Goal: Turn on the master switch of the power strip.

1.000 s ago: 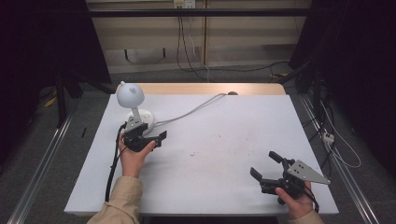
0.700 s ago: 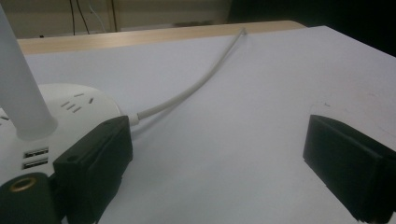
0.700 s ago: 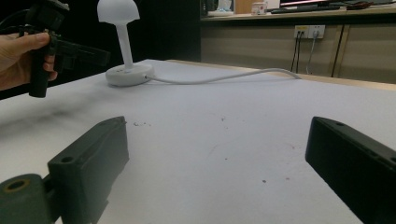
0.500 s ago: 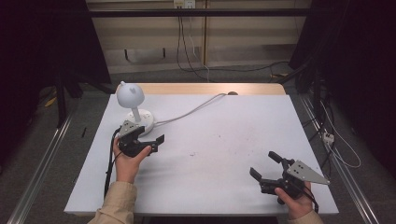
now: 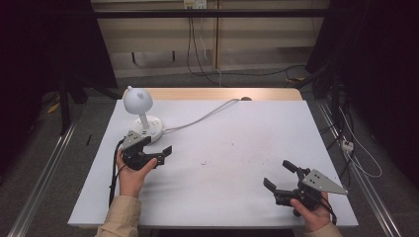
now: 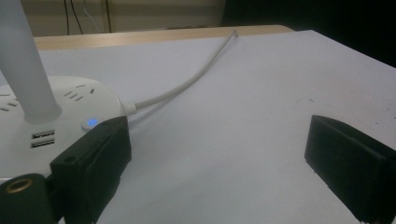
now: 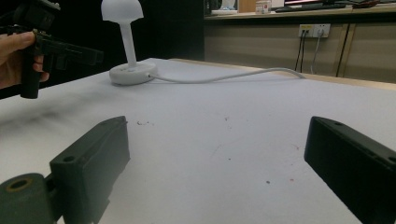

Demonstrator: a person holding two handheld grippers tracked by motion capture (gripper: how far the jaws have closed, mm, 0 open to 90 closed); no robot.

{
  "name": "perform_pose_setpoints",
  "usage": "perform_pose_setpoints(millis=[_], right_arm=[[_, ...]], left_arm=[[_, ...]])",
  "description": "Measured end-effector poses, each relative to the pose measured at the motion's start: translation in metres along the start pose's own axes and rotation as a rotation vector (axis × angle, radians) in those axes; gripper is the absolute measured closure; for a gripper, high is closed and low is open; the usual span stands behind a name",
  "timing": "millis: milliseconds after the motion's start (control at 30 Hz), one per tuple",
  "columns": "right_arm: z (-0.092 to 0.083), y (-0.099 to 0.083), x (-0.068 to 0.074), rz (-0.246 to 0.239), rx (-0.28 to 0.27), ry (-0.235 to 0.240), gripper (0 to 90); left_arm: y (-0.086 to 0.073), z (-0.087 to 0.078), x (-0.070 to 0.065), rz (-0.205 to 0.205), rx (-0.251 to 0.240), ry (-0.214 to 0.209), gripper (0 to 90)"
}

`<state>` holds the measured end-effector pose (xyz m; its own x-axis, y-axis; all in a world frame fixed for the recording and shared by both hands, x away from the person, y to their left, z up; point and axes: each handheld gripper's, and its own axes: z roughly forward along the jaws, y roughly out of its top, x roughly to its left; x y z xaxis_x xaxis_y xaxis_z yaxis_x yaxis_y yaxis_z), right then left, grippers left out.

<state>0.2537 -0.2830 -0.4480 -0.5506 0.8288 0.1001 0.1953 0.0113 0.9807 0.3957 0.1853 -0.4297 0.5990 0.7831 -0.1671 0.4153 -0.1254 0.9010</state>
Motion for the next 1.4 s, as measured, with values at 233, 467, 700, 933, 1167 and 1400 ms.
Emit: perform_pose_setpoints(millis=[233,467,700,933,1167,1400], right_arm=[[0.0,0.0,0.0,-0.001,0.002,0.002,6.1],[0.001,0.0,0.001,-0.002,0.001,0.002,6.1],[0.0,0.001,0.002,0.003,-0.002,-0.001,6.0],[0.0,0.001,0.001,-0.004,-0.002,0.001,6.0],[0.0,0.001,0.002,-0.004,-0.003,0.002,6.0],[0.0,0.001,0.002,-0.007,-0.004,0.002,6.0]], left_arm=[[-0.003,-0.007,0.0,0.0,-0.006,-0.008,6.9],[-0.004,-0.013,0.0,0.0,-0.014,-0.016,6.8],[-0.008,-0.019,0.001,0.004,-0.014,-0.011,6.8],[-0.011,-0.025,0.003,0.007,-0.013,-0.01,6.5],[-0.016,-0.033,0.005,0.004,-0.014,-0.006,6.5],[-0.019,-0.04,0.007,0.006,-0.015,-0.001,6.5]])
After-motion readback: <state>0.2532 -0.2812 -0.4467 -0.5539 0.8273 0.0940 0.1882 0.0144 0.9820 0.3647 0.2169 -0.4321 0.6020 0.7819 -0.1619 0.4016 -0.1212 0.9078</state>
